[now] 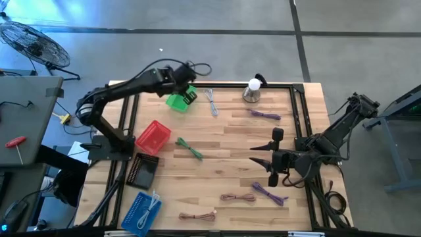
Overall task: Pick & Place USB Port
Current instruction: Put the right green charger cable into the green bin
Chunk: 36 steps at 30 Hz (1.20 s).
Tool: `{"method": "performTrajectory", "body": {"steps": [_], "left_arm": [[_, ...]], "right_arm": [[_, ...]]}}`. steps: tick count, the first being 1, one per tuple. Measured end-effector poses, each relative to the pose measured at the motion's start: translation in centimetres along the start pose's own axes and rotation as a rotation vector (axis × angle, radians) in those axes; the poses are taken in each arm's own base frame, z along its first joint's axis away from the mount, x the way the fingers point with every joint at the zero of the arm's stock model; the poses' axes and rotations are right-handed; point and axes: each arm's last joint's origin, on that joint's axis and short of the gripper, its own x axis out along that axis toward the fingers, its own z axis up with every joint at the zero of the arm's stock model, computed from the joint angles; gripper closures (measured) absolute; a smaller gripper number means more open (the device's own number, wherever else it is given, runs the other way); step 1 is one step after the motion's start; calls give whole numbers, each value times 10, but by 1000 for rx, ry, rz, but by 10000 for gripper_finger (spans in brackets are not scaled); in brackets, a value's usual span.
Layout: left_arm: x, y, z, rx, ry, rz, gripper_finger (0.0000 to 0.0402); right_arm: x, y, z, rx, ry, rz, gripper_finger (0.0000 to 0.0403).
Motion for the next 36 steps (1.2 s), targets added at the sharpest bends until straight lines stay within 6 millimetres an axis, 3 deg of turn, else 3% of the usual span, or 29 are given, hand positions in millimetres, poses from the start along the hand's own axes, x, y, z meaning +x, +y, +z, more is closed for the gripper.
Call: {"method": "performTrajectory", "body": {"steps": [4, 10, 30, 36], "left_arm": [[27, 10, -13, -68, 74, -37, 383], [59, 9, -32, -105, 92, -108, 383], [100, 8, -59, -97, 154, -136, 381], [101, 8, -58, -98, 147, -123, 292]], "right_arm": [[0, 0, -2, 1, 12, 0, 265], [0, 0, -2, -1, 14, -3, 265], [0, 0, -4, 4, 31, 1, 265], [0, 0, -5, 1, 36, 1, 265]]}}
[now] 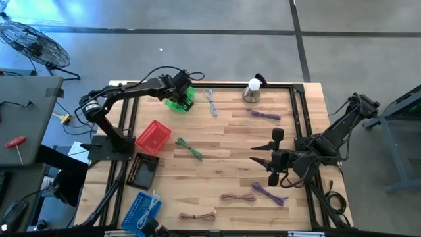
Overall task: Pick & Place USB Port
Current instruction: Put the right green charger cable into the green bin, then put the top purple charger cable into the black bin
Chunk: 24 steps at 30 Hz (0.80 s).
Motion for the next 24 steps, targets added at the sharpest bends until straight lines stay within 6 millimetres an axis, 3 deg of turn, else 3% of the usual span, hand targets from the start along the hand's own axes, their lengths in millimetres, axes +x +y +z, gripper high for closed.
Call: {"method": "performTrajectory", "body": {"steps": [6, 12, 16, 20, 24], "left_arm": [[0, 1, 2, -4, -26, 42, 211], [-23, 1, 9, -12, -101, 44, 185], [-68, -13, 19, 28, -245, -96, 188], [-128, -31, 20, 99, -460, -267, 192], [-187, -40, 7, 159, -674, -396, 193]], "right_arm": [[0, 0, 0, -3, 2, 0, 265], [0, -1, -4, -60, 30, -39, 265], [3, -13, -20, -144, 159, -184, 265], [7, -47, -43, -18, 367, -245, 265], [8, -82, -61, 128, 554, -281, 265]]}}
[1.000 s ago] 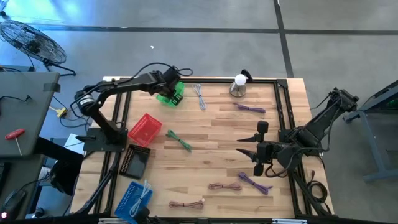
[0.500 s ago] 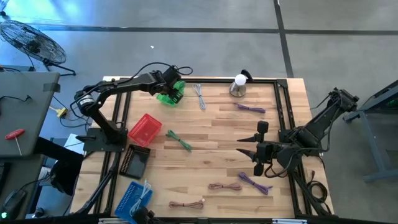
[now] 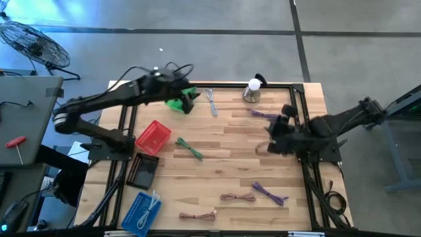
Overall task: Pick & Place USB Port
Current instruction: Put the top purple charger cable into the black bin
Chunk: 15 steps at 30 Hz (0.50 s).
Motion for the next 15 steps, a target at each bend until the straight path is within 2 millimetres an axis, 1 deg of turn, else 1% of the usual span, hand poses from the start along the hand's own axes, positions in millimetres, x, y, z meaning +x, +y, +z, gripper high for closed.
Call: {"method": "performTrajectory", "body": {"steps": [3, 6, 8, 11, 15], "left_arm": [[-29, -15, 9, 12, -91, -77, 193], [-46, -25, 11, 22, -132, -121, 193], [-51, -32, 10, 33, -137, -141, 193], [-54, -41, 9, 57, -137, -143, 193], [-57, -50, 7, 81, -137, -164, 193]], "right_arm": [[11, -19, 3, 42, 69, 49, 265], [27, -39, 6, 39, 122, 88, 265], [40, -53, 7, 52, 158, 107, 265], [61, -76, 7, 77, 205, 158, 265], [92, -101, 0, 106, 295, 237, 265]]}}
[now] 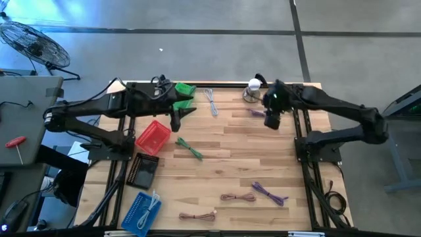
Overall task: Pick & Place USB Port
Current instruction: Put the top purple charger cable into the black bin
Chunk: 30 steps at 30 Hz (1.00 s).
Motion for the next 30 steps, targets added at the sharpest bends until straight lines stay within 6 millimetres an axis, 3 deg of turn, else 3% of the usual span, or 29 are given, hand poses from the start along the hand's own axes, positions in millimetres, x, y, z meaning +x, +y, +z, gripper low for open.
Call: {"method": "performTrajectory", "body": {"steps": [6, 10, 14, 19, 30], "left_arm": [[-3, -15, -1, 14, 2, -65, 193], [-5, -23, -2, 23, 2, -101, 193], [-7, -27, -2, 30, 1, -115, 193], [-7, -27, -2, 29, 1, -110, 193], [-7, -27, -2, 30, 1, -106, 193]], "right_arm": [[49, -26, -4, 33, 166, 156, 265], [88, -27, -20, 14, 295, 221, 265], [117, -26, -36, -35, 394, 168, 265], [135, -26, -48, -83, 438, 69, 265], [163, -41, -64, 10, 459, 128, 265]]}}
